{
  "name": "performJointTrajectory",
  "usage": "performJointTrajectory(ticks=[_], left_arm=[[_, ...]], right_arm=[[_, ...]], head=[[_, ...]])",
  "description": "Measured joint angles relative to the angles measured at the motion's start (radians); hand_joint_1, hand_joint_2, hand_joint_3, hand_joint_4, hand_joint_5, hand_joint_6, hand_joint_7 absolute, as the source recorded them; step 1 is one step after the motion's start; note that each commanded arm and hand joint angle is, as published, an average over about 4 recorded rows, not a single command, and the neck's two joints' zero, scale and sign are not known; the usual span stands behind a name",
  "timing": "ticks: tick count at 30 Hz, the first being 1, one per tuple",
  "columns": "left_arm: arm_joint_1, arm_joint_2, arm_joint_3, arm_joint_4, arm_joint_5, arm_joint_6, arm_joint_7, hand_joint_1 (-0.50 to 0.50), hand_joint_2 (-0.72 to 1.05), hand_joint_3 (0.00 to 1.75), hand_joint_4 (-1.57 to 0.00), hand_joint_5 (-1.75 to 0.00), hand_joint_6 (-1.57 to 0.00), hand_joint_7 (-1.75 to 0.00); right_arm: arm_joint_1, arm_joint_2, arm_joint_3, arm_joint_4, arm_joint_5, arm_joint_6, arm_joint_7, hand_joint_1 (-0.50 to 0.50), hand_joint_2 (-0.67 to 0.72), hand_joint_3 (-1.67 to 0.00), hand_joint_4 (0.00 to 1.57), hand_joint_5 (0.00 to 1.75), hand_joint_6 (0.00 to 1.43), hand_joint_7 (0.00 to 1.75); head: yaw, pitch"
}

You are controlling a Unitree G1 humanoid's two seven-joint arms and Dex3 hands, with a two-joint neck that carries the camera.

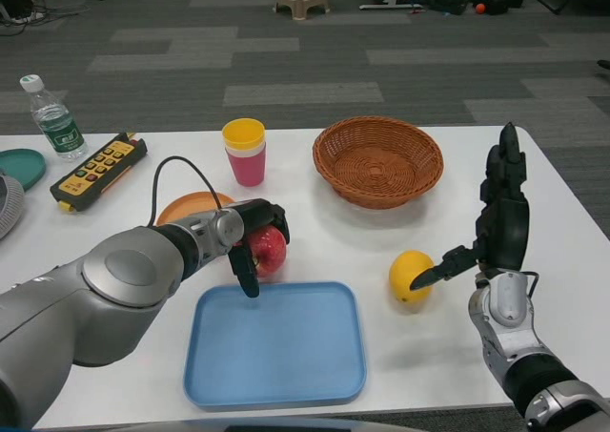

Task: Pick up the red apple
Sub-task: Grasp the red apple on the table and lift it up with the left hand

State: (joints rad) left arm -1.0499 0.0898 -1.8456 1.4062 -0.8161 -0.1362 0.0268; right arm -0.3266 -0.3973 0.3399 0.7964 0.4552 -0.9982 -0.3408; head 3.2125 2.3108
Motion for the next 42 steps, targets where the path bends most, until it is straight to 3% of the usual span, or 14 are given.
performJointTrajectory(ticks=[6,10,14,20,28,36,39,42], left_arm=[[0.040,0.011,0.133,0.027,-0.002,-0.144,-0.040,-0.01,0.78,0.04,-1.50,-1.75,-1.08,-0.84],[0.064,0.019,0.224,0.038,-0.002,-0.220,-0.057,-0.01,0.78,0.09,-1.50,-1.67,-1.05,-0.77],[0.093,0.049,0.395,0.043,-0.001,-0.327,-0.076,-0.02,0.78,0.07,-1.50,-1.72,-1.05,-0.77],[0.151,0.088,0.689,0.035,0.002,-0.470,-0.120,-0.01,0.78,0.07,-1.50,-1.64,-1.05,-0.77],[0.262,0.142,1.019,-0.105,0.037,-0.603,-0.164,-0.01,0.78,0.07,-1.50,-1.67,-1.05,-0.77],[0.404,0.160,1.407,-0.316,0.252,-0.627,-0.169,-0.01,0.69,0.07,-1.50,-1.67,-1.02,-0.77],[0.438,0.161,1.483,-0.368,0.273,-0.629,-0.169,0.01,0.69,0.02,-1.50,-1.72,-1.02,-0.77],[0.456,0.161,1.530,-0.404,0.285,-0.630,-0.169,0.01,0.69,0.04,-1.50,-1.64,-1.02,-0.77]], right_arm=[[0.001,0.000,-0.002,0.001,0.000,0.000,0.000,0.17,0.66,0.00,0.00,0.00,0.00,0.00],[0.002,0.000,-0.003,0.002,0.000,0.000,0.000,0.17,0.66,0.00,0.00,0.00,0.00,0.00],[0.002,0.005,-0.008,0.002,0.001,0.000,0.000,0.17,0.66,0.00,0.00,0.00,0.00,0.00],[0.001,0.026,-0.014,0.002,0.000,0.000,-0.001,0.17,0.66,0.00,0.00,0.00,0.00,0.00],[-0.012,0.047,-0.033,0.004,0.000,0.000,0.000,0.17,0.66,0.00,0.00,0.00,0.00,0.00],[-0.030,0.065,-0.039,0.009,0.000,0.000,0.000,0.17,0.66,0.00,0.00,0.00,0.00,0.00],[-0.035,0.067,-0.040,0.011,0.000,0.000,-0.001,0.17,0.66,0.00,0.00,0.00,0.00,0.00],[-0.048,0.070,-0.040,0.017,0.000,0.000,-0.001,0.17,0.66,0.00,0.00,0.00,0.00,0.00]], head=[[0.005,0.008],[0.004,0.019],[0.008,0.039],[0.012,0.071],[0.008,0.100],[-0.009,0.105],[-0.010,0.111],[-0.009,0.127]])
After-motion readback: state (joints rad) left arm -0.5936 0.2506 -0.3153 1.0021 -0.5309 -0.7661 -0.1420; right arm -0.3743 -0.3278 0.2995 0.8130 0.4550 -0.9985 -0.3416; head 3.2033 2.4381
